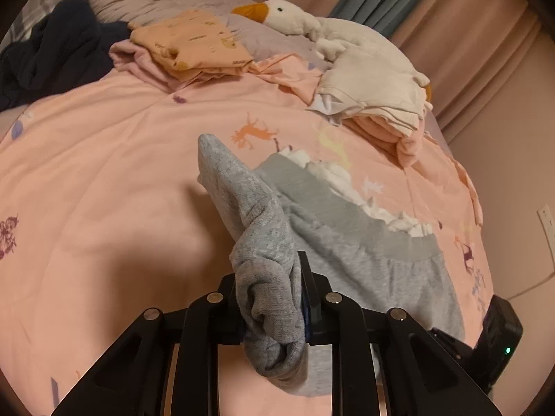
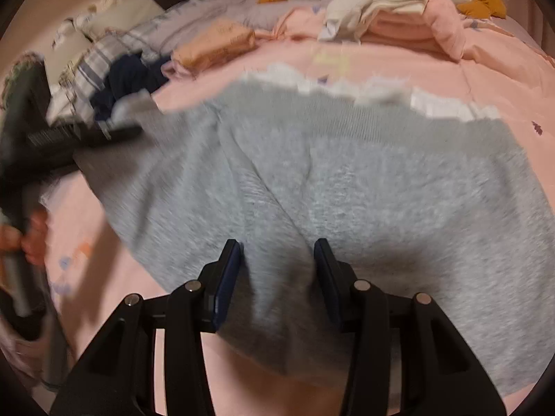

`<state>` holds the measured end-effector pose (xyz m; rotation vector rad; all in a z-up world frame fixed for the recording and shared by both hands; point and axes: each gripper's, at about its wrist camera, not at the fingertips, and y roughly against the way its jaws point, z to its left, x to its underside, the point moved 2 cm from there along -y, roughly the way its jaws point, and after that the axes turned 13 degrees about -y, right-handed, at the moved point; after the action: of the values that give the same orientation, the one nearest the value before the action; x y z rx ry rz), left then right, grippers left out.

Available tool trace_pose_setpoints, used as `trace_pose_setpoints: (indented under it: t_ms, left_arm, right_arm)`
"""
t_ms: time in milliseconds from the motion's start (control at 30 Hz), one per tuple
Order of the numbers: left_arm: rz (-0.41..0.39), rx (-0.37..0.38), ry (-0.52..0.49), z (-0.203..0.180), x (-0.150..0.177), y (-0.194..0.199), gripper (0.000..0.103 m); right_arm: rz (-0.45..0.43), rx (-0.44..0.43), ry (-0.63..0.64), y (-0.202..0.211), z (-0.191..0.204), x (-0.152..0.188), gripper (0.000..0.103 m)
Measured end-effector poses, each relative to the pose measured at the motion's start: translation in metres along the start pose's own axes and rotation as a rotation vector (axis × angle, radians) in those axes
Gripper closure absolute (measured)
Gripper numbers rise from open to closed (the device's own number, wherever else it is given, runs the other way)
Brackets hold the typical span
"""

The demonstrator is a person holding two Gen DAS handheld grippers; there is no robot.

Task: Fold small clothes
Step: 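Grasp the sweatshirt side edge with the left gripper, fold it over the body, release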

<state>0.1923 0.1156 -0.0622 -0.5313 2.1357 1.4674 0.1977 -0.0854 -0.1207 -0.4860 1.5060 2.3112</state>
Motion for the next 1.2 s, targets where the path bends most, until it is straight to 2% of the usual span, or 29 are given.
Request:
trace_pose_setpoints:
  t_ms: [100, 233, 633, 967, 1200]
  left_arm:
    - [-0.011, -0.018, -0.045, -0.016, -0.009, 0.003, 0.084]
    - [-0.014, -0.019, -0.103, -0.042, -0.019, 0.003, 0.084]
    - [0.001, 0.063, -0.263, -0.140, -0.029, -0.013, 0.087]
    - [0.027, 0.126, -0.423, -0.232, -0.018, -0.036, 0.087]
    - [0.091, 0.171, -0.462, -0.284, -0.003, -0.076, 0.088]
  right_arm:
    - [-0.021, -0.032, -0.019, 0.007, -0.001, -0.002, 0.058]
    - [-0.043, -0.093, -0.108, 0.021, -0.018, -0.006, 0.057]
    - [-0.166, -0.165, -0.292, 0.077, -0.083, 0.004, 0.057]
    - [-0.261, -0.183, -0.454, 0.115, -0.143, 0.022, 0.057]
    - [-0.315, -0.166, -0.563, 0.139, -0.185, 0.044, 0.057]
